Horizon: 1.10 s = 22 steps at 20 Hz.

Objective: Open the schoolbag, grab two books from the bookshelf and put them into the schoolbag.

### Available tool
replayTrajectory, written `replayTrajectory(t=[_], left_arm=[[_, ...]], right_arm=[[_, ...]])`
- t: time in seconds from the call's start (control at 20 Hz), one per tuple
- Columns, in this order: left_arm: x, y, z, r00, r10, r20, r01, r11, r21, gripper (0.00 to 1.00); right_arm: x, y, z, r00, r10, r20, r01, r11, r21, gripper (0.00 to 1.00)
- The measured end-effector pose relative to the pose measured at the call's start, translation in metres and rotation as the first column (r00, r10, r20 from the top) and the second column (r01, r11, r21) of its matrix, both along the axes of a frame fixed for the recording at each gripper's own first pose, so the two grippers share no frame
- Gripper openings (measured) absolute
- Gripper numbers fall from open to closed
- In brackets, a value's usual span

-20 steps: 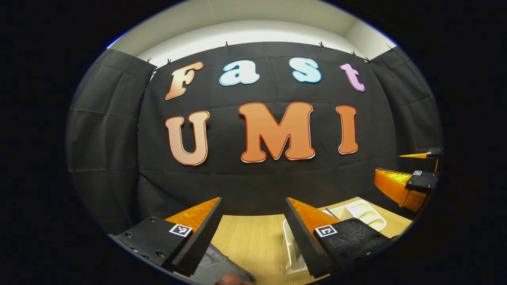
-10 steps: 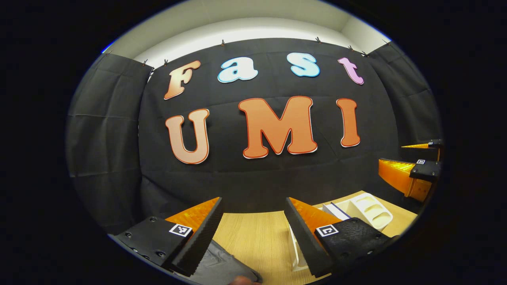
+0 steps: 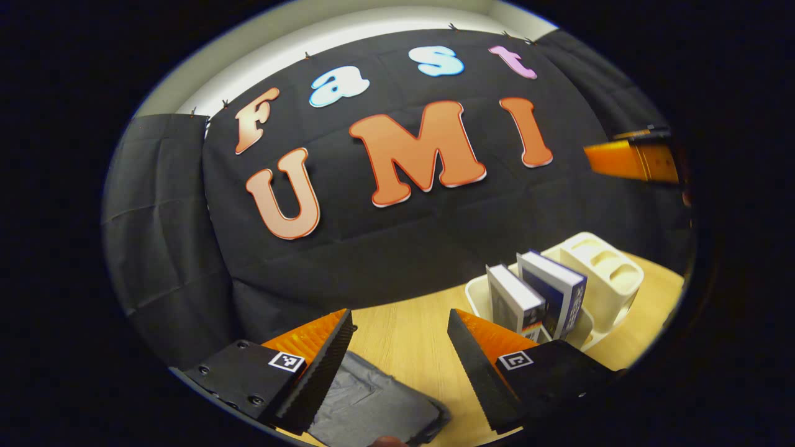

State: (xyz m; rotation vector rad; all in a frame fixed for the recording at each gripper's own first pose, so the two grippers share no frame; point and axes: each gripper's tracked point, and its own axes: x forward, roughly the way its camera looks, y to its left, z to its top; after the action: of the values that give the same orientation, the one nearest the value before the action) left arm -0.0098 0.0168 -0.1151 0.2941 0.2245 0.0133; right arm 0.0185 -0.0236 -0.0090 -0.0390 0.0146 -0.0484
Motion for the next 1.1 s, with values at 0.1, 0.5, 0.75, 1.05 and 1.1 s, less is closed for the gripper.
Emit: replayTrajectory(t=[0.1,0.5,0.75,1.05,1.1], left_arm=[[-0.008,0.005,-0.031,0.998,0.007,-0.059,-0.002,0.997,0.079,0.97],[-0.045,0.019,-0.141,0.960,0.037,-0.279,0.075,0.921,0.382,0.98],[-0.066,0.034,-0.189,0.926,0.074,-0.371,0.134,0.853,0.504,0.97],[-0.093,0.049,-0.221,0.896,0.135,-0.423,0.171,0.775,0.609,0.97],[-0.096,0.051,-0.226,0.891,0.145,-0.431,0.180,0.757,0.628,0.96]], right_arm=[[0.005,-0.007,-0.003,1.000,-0.010,-0.003,0.010,1.000,-0.003,0.95],[0.017,-0.026,-0.012,1.000,-0.020,-0.009,0.020,1.000,0.002,0.95],[0.017,-0.027,-0.023,1.000,0.000,-0.023,0.000,1.000,0.004,0.95],[0.022,-0.035,-0.033,1.000,0.004,-0.030,-0.004,1.000,0.026,0.95],[0.023,-0.037,-0.036,0.999,0.002,-0.034,-0.001,1.000,0.031,0.95]])
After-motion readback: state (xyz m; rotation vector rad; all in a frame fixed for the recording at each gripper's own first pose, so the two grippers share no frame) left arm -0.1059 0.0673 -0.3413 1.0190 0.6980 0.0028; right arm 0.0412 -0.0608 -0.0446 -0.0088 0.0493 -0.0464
